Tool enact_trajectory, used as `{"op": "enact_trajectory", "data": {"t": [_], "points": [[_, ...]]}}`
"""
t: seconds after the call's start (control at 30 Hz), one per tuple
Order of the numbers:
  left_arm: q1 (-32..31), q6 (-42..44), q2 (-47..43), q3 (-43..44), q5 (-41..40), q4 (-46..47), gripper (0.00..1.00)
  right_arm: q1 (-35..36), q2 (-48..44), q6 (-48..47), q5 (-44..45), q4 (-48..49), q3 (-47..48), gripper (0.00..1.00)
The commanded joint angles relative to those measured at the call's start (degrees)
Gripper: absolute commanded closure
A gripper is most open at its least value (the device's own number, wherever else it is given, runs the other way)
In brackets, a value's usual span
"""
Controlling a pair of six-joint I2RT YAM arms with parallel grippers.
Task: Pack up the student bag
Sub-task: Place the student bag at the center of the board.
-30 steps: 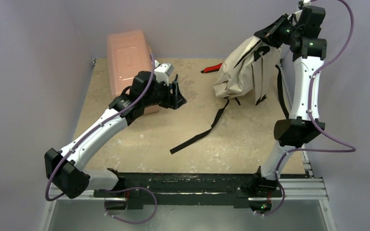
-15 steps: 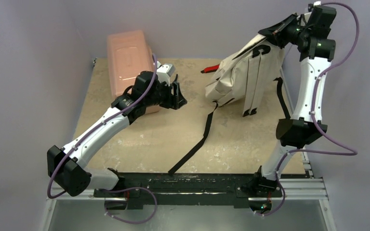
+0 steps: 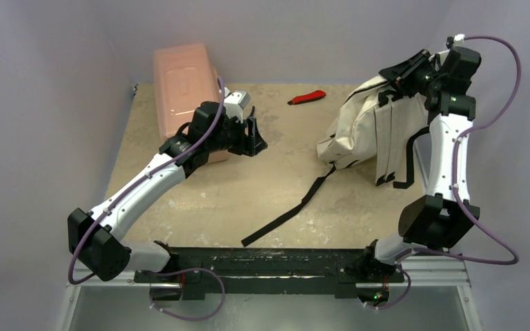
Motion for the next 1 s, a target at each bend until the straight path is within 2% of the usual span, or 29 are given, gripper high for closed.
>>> {"op": "enact_trajectory", "data": {"t": [0.0, 0.03, 0.13, 0.27, 0.33, 0.47, 0.53, 0.63, 0.7, 0.87, 0.97], "points": [[0.3, 0.5, -0.3, -0.2, 0.1, 1.7, 0.41, 0.9, -2.8, -9.4, 6.7, 10.3, -4.7, 0.65], [0.3, 0.4, -0.3, -0.2, 0.1, 1.7, 0.41, 0.9, -2.5, -10.2, 8.4, 10.3, -4.7, 0.61], [0.4, 0.3, -0.2, -0.2, 0.5, 1.9, 0.41, 0.9, 1.1, -14.1, 11.2, 9.2, -1.2, 0.59], [0.3, -0.4, 0.1, -0.5, 1.2, 2.6, 0.41, 1.7, 8.7, -12.4, 10.0, 12.7, 5.3, 0.67], [0.3, -0.5, 0.2, -0.5, 1.2, 2.6, 0.41, 4.2, 12.6, -11.4, 11.9, 13.6, 9.6, 0.67], [0.5, -0.1, -0.3, -0.5, 0.7, 2.5, 0.41, 9.1, 20.6, -14.0, 18.1, 8.7, 18.9, 0.67], [0.6, 0.1, -0.6, -0.5, 0.4, 2.4, 0.41, 9.7, 20.1, -14.3, 19.6, 9.9, 13.2, 0.68], [0.6, 0.4, -0.8, -0.7, 0.0, 2.4, 0.41, 9.7, 13.1, -14.5, 21.7, 16.5, -1.5, 0.67], [0.6, 0.4, -0.5, -0.5, 0.2, 2.4, 0.41, 9.6, 10.0, -14.1, 21.5, 19.4, -7.7, 0.64], [0.7, -0.5, 0.5, -0.4, 1.8, 2.6, 0.41, 9.3, 11.0, -16.2, 21.3, 13.9, -0.3, 0.53], [0.7, -0.8, 0.3, -0.5, 2.0, 2.7, 0.41, 9.3, 12.6, -16.7, 21.2, 11.3, 5.4, 0.51]]}}
